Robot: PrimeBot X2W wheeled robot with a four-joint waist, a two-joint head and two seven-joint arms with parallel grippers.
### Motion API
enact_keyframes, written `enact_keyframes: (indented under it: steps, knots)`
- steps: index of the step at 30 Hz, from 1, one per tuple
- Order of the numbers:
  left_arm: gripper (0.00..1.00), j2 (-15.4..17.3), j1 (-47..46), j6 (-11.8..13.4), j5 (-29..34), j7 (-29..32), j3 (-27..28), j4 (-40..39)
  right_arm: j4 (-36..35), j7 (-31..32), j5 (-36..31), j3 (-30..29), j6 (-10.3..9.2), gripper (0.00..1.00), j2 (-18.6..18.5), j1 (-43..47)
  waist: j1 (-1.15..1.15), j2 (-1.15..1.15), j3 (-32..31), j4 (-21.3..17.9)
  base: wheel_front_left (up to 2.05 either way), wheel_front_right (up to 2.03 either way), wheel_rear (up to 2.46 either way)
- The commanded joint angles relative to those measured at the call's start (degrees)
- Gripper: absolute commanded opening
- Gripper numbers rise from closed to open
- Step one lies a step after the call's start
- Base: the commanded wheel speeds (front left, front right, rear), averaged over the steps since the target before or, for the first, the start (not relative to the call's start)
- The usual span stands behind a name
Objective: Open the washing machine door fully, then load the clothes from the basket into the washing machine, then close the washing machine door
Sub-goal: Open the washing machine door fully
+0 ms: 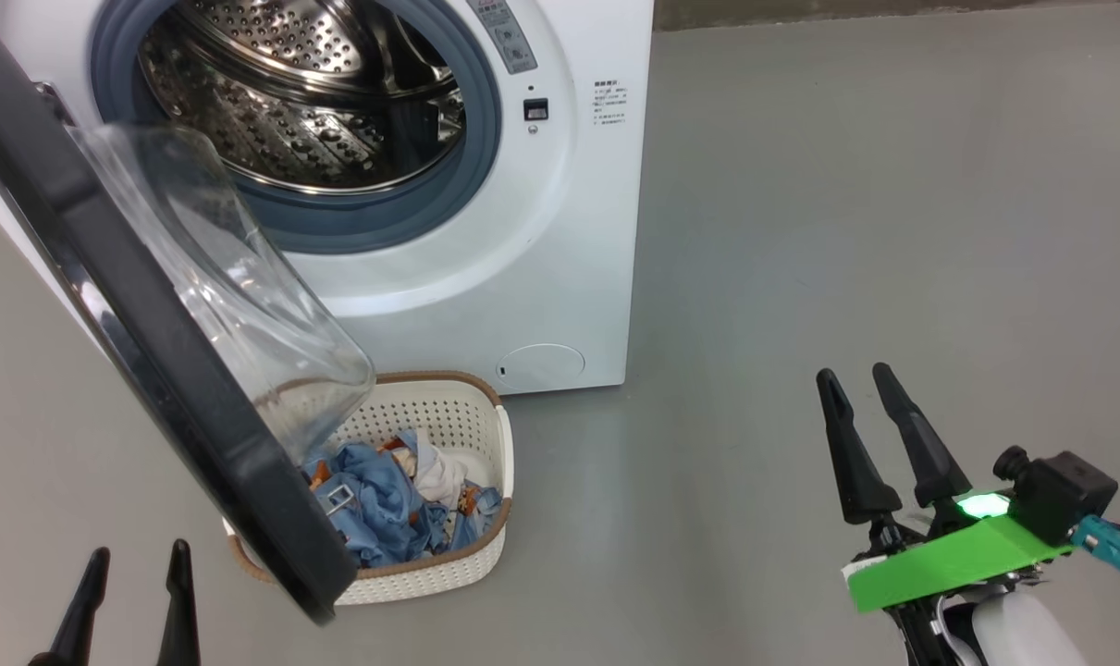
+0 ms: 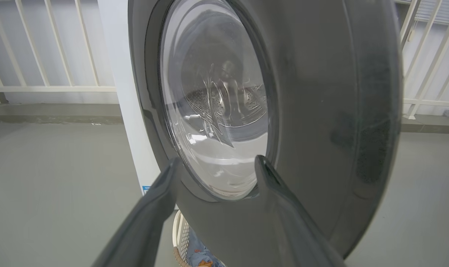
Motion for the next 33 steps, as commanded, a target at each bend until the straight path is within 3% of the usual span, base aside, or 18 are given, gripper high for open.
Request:
enact_keyframes:
  steps: [1,17,33]
  knots:
    - [1.0,0.9,-0.7,-0.2,0.7,-0.5,1.7,-1.6,-2.3,-0.5,-3.7,0.4,0.1,1.0,0.7,0.4,0.0,0.0,0.0,0.0,0.0,0.0,0.0]
    - [1.0,0.1,-0.2,-0.2,1.8,-0.5,0.9,-1.6,-3.2,-0.5,-25.3,-7.7,0.1,1.0,4.8,8.1,0.0,0.0,-1.0,0.3,0.0,0.0,0.0]
    - [1.0,-1.0,-0.1,-0.2,2.8,-0.5,2.0,-0.4,0.4,-0.5,-29.1,-10.0,0.1,1.0,5.5,9.0,0.0,0.0,-1.5,0.6,0.0,0.0,0.0]
